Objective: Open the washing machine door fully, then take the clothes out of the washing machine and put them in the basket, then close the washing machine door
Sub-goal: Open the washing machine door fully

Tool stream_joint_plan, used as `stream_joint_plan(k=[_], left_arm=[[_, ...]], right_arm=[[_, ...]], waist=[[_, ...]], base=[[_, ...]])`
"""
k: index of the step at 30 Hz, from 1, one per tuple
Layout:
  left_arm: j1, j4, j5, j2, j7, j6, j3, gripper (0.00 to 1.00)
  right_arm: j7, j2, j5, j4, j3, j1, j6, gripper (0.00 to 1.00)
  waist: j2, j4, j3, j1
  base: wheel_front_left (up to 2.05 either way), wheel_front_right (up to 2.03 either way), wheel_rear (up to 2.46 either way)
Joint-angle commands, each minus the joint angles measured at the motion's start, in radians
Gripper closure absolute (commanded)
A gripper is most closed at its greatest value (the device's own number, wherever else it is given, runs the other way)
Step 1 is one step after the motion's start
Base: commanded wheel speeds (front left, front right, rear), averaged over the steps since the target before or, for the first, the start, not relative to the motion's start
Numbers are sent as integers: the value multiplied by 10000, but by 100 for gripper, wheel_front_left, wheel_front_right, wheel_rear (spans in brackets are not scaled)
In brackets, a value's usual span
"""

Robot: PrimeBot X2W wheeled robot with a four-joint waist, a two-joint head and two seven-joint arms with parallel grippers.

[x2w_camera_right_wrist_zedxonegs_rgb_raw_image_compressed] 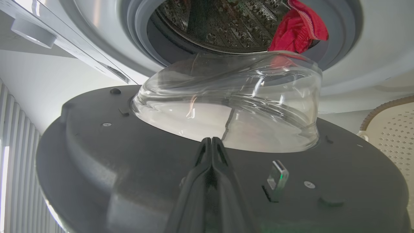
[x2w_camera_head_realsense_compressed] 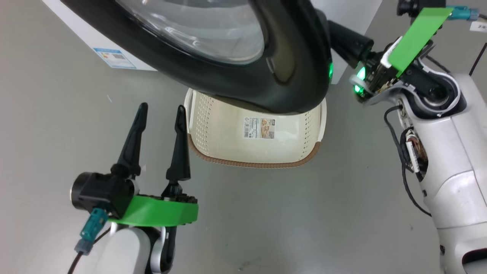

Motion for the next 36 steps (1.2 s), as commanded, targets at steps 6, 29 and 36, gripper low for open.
stream_joint_plan(k=[6, 29, 36], left_arm=[[16, -130, 6, 183, -49, -20, 435, 0], [531, 333, -110, 183, -49, 20, 639, 0], [720, 387, -187, 183, -49, 81, 674, 0]], right_arm=[[40, 229, 97, -661, 403, 637, 50, 100], [-485, 246, 839, -1397, 1237, 2334, 50, 100], [-560, 132, 1048, -1526, 1534, 2589, 50, 100]], waist=[[-1, -74, -357, 0], [-1, 436, -1419, 0], [-1, 758, -1658, 0]], base=[[0, 0, 0], [0, 0, 0], [0, 0, 0]])
